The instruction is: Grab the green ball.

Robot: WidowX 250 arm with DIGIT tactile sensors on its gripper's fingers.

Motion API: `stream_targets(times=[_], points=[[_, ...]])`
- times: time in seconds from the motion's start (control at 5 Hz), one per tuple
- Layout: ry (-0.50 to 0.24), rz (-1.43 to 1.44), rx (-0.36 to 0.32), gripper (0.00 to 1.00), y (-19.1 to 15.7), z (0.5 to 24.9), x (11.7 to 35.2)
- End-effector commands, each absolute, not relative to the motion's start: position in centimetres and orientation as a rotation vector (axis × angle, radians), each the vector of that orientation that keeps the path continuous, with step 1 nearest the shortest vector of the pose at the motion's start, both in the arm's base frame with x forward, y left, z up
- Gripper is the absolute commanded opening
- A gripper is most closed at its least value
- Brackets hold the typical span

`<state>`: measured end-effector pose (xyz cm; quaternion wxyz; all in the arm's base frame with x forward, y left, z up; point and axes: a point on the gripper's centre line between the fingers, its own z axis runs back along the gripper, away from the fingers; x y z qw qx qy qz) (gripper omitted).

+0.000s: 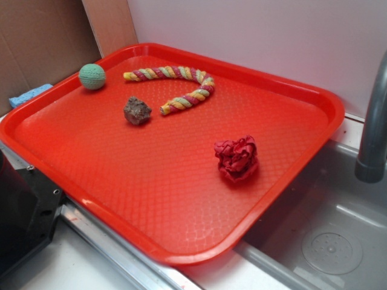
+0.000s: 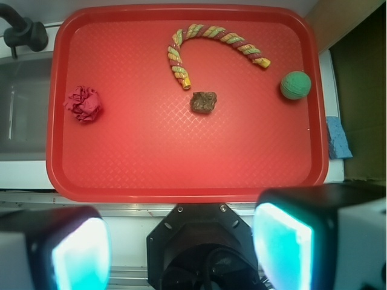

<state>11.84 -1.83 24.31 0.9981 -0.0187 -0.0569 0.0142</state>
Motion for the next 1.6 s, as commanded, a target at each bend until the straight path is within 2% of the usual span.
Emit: stream_targets(times=[0.0, 0.2, 0.4, 0.6, 0.8, 1.0, 1.2, 1.4], points=[[-0.114, 0.028, -0.037, 1.00, -1.8, 24.3, 11.8], [-0.148, 0.181, -0.058, 1.00, -0.5, 24.2, 12.6], [-0.232, 0.426, -0.068, 1.00, 1.3, 23.9, 13.2], [-0.285, 0.653, -0.078, 1.00, 3.6, 23.0, 13.9], [-0.364, 0.898, -0.052, 1.00, 6.3, 21.7, 14.7], [-0.406, 1.099, -0.008, 1.00, 8.8, 19.8, 15.8], [-0.478, 1.199, 0.038, 1.00, 10.5, 17.1, 17.2], [-0.499, 1.293, 0.115, 1.00, 12.7, 14.2, 18.6]])
